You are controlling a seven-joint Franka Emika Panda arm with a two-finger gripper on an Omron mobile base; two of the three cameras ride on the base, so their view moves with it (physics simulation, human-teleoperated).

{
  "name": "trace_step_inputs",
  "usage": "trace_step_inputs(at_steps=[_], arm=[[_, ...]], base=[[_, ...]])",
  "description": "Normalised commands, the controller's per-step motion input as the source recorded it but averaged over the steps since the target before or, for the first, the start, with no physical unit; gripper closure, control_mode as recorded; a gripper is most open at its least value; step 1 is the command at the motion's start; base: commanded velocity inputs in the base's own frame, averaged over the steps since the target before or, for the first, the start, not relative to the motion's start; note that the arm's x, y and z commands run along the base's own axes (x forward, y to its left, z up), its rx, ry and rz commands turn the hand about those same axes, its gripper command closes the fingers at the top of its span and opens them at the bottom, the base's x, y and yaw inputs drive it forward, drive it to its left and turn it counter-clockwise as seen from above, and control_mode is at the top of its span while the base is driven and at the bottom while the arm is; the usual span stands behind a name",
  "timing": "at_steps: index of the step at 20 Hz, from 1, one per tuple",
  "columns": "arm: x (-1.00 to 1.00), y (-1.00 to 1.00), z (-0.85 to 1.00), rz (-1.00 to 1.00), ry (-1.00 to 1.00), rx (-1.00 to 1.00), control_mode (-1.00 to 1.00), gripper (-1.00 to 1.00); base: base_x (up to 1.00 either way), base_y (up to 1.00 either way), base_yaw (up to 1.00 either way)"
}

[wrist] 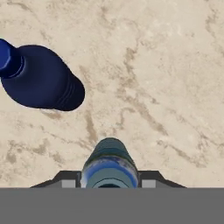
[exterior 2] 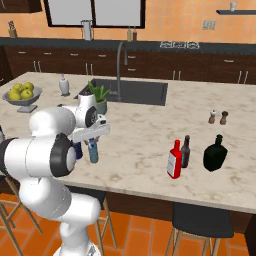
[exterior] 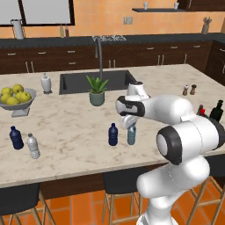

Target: Move the plastic bottles in the middle to the plastics group, and the glass bottles in the middle to the glass group.

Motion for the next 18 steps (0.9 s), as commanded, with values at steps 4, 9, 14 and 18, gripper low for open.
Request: trace_step_inputs(at_steps=[4,9,14,18], arm=[[-0.92,0.03,0.23,0.0,0.0,0.09,-1.0,1.0],[-0.84,0.42,0.21,0.0,0.0,0.08,-1.0,1.0],[-0.55,0.9,0.1,0.0,0.0,-0.02,-1.0,1.0],[-0.14,1.0,0.1,0.0,0.01,-0.03,-1.0,1.0]], base=[[0.0,0.0,0.0],[0.0,0.0,0.0],[0.0,0.0,0.0],[0.0,0.0,0.0]])
